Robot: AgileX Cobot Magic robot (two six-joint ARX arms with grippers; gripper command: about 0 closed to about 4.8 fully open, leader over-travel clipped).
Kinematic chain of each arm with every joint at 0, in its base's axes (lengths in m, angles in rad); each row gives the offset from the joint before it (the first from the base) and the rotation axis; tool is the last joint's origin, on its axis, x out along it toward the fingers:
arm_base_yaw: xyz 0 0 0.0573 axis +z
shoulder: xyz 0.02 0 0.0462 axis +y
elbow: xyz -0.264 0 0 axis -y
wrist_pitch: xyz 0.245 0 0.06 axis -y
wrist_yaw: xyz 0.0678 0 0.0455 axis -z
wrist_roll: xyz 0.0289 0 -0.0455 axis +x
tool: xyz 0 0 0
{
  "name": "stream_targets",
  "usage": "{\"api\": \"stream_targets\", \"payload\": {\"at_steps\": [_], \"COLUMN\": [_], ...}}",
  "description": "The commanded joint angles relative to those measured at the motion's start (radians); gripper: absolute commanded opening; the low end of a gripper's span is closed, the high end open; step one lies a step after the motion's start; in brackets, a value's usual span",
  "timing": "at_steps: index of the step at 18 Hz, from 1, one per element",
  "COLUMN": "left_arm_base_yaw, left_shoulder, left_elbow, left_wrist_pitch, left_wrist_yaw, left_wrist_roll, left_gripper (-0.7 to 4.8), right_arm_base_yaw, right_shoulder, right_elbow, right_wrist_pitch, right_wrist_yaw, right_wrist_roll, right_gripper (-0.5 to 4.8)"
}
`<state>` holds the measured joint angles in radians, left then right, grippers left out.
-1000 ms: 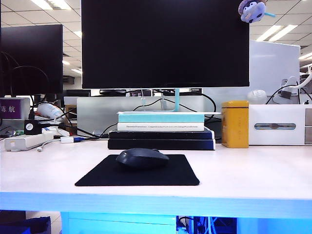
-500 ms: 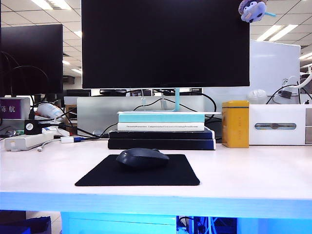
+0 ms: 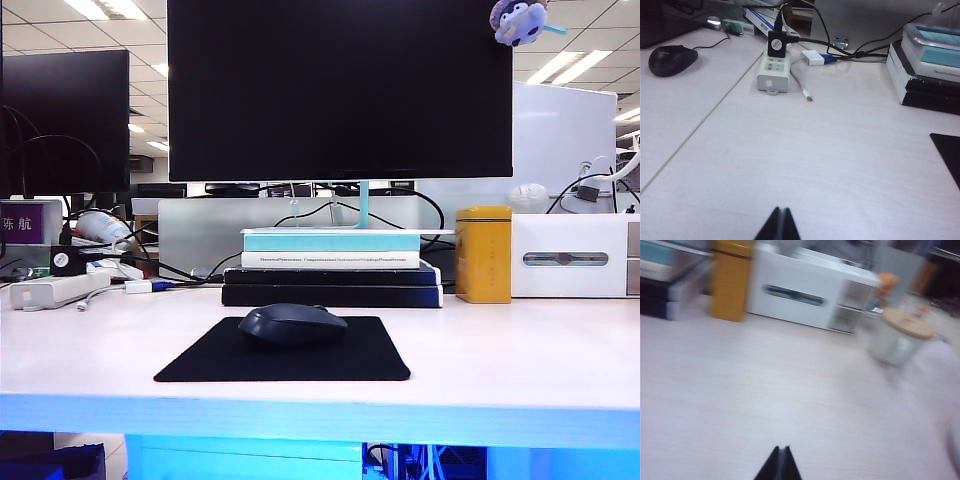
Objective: Place the black mouse on the black mouse pad.
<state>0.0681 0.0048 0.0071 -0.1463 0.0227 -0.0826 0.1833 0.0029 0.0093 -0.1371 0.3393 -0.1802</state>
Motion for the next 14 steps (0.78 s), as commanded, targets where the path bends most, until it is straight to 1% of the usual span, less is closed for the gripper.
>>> {"api": "stream_targets", "payload": {"at_steps": [1,3,4,5,7,11,14], "left_arm_base_yaw": [0.000,0.000,0.000,0.000,0.000,0.000,0.000], "left_shoulder": [-0.001,-0.001,-0.001,-0.001,-0.001,-0.001,-0.001], "left_elbow": [-0.002,-0.002,-0.002,-0.002,-0.002,-0.002,-0.002], "left_wrist_pitch": [0.011,0.012,0.012,0.012,0.012,0.012,0.012], "left_wrist_yaw": [-0.003,-0.002,-0.003,-0.003,-0.001,0.000,0.000], "left_wrist_roll": [-0.004,-0.004,-0.003,-0.003,-0.003,-0.003,-0.003], "left_gripper": [-0.05,-0.06,-0.05,-0.06,-0.05,-0.05,-0.05], "right_arm_base_yaw": [-0.148,-0.250,-0.291,-0.339,-0.389,-0.391,-0.390], "right_shoulder": [-0.001,-0.001,-0.001,-0.001,-0.001,-0.001,-0.001], "right_elbow": [-0.008,-0.008,-0.008,-0.008,-0.009,-0.009,-0.009], "right_wrist_pitch": [0.060,0.071,0.071,0.072,0.083,0.088,0.088], "right_wrist_yaw": [-0.068,-0.151,-0.204,-0.279,-0.373,-0.451,-0.473], "right_wrist_roll": [0.008,0.031,0.040,0.055,0.064,0.079,0.080], "right_gripper": [-0.06,-0.06,-0.06,-0.06,-0.06,-0.06,-0.06]}}
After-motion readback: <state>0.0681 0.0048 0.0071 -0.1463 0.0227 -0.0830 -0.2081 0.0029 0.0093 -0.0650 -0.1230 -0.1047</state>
